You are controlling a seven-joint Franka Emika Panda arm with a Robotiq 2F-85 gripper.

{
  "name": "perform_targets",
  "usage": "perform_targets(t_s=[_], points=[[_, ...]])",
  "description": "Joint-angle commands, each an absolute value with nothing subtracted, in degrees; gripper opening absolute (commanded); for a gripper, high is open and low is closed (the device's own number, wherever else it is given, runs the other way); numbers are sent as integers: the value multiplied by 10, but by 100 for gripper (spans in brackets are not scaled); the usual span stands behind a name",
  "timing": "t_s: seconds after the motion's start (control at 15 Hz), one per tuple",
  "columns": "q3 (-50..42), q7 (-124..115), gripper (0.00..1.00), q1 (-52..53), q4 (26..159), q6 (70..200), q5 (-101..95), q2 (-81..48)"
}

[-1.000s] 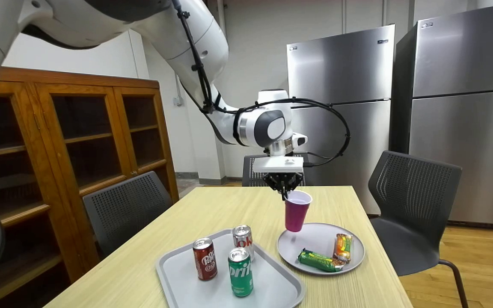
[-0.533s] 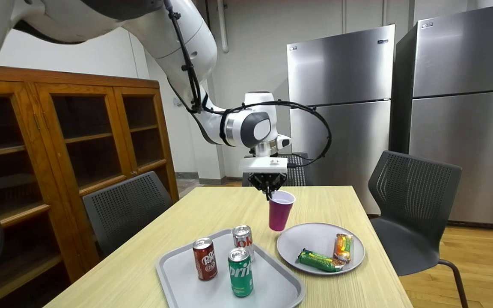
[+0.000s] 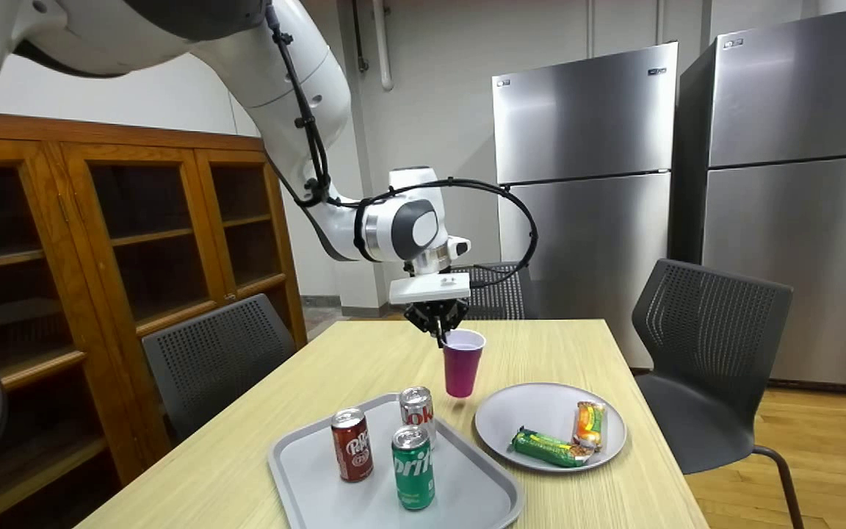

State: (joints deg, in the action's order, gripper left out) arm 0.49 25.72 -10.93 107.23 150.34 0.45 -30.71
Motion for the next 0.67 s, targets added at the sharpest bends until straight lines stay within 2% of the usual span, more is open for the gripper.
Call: perform_targets(t_s=[0.0,0.6], points=[[-14,219,1,-84,1095,1531,-40,-295],[-33,181,1,-66,1094,1538,-87,-308]])
